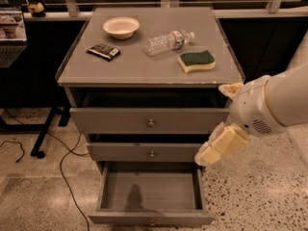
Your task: Close bottom drawer
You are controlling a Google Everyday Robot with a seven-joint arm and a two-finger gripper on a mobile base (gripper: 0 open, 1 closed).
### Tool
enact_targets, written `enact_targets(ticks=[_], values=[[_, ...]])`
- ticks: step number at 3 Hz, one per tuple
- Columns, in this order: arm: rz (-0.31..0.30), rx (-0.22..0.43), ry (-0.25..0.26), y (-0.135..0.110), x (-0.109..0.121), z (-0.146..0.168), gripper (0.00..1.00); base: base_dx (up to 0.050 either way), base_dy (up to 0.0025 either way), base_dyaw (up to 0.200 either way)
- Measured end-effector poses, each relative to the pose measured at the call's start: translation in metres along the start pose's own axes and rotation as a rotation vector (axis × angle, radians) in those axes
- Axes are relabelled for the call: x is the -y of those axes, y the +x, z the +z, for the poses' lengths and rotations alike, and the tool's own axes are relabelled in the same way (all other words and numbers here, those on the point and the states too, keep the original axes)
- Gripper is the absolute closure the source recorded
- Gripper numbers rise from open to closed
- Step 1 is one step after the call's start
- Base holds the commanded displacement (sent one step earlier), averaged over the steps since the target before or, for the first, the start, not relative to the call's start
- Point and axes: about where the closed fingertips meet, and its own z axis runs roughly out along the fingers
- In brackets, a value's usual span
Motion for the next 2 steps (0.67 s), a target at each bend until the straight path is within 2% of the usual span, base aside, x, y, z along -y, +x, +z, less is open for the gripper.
enact_targets(ticks=[1, 2], values=[[0.029, 0.032, -0.059, 0.0055, -0.0031, 0.0311, 0.00, 0.000, 0.00000, 0.000], [0.031, 0.033, -0.062, 0.0061, -0.0030, 0.0322, 0.00, -0.050, 0.00011, -0.001]])
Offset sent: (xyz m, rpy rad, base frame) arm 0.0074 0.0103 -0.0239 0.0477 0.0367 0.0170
